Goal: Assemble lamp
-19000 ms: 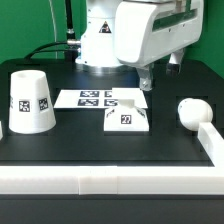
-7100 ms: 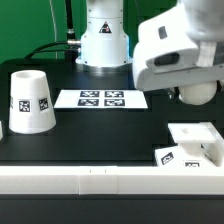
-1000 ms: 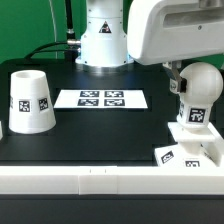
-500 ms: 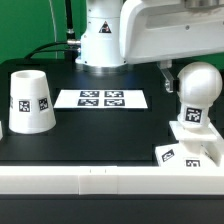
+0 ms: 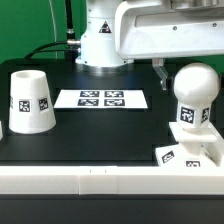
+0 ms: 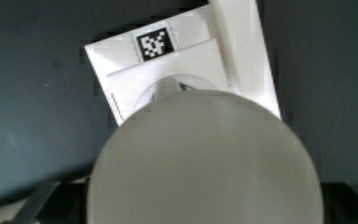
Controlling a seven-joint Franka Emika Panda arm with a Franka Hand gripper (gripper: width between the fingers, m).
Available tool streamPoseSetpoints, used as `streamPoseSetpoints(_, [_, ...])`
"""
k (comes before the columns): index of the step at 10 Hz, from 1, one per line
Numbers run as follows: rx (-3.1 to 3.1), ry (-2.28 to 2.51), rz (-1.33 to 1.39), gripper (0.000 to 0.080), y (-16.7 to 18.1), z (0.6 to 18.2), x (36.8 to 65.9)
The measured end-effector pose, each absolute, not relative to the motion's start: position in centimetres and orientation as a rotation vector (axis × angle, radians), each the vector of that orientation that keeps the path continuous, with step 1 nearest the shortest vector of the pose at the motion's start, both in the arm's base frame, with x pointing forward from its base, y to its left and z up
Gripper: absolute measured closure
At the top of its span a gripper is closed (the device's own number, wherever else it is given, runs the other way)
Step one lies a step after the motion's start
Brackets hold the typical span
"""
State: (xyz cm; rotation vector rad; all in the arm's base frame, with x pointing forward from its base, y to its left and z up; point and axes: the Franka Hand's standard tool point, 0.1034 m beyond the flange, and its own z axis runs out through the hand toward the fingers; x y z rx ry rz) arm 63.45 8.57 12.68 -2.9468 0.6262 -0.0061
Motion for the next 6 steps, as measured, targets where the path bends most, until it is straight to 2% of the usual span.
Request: streamPoseSetpoints(6, [-2.730, 1.243, 0.051, 0.0223, 8.95, 12.57, 63.17])
